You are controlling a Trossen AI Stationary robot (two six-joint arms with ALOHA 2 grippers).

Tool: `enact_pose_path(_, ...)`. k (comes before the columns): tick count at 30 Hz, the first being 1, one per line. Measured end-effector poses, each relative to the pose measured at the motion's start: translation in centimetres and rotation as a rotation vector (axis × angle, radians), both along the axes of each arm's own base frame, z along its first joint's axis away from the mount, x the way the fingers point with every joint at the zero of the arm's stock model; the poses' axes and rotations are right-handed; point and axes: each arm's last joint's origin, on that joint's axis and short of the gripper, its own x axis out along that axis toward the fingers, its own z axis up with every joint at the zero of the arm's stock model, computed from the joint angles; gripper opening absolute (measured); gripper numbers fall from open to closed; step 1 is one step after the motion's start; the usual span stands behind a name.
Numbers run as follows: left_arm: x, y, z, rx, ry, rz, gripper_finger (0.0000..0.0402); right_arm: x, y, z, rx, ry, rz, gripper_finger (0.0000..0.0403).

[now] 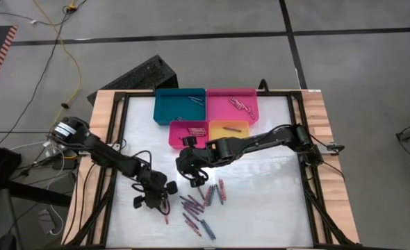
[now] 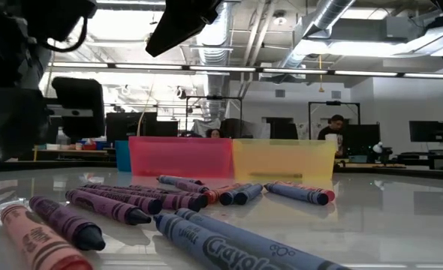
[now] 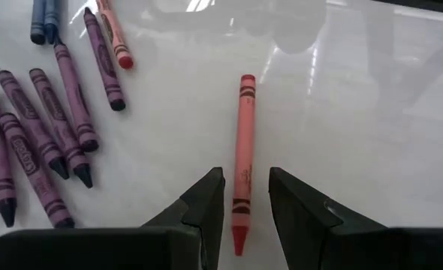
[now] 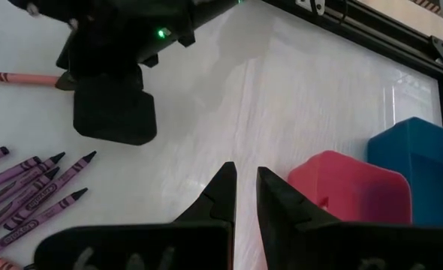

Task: Sort crayons
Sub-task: Put the red crayon into the red bin

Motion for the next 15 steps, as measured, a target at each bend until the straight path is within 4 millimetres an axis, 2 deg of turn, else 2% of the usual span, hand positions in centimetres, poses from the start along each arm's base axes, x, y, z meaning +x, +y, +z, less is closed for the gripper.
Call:
enact_pose_path(9,0.4,0.9,-0.7,-0.009,0.034,0.009,0.0096,0.0,0.0,0.0,-0.001,0.004,0.0,0.0049)
enact_pose_path(15,0.4,1.0,-1.2,0.034,0.044,0.01,0.0053,-0.1,0.0,-0.1,-0.002,0.008,0.0,0.0049)
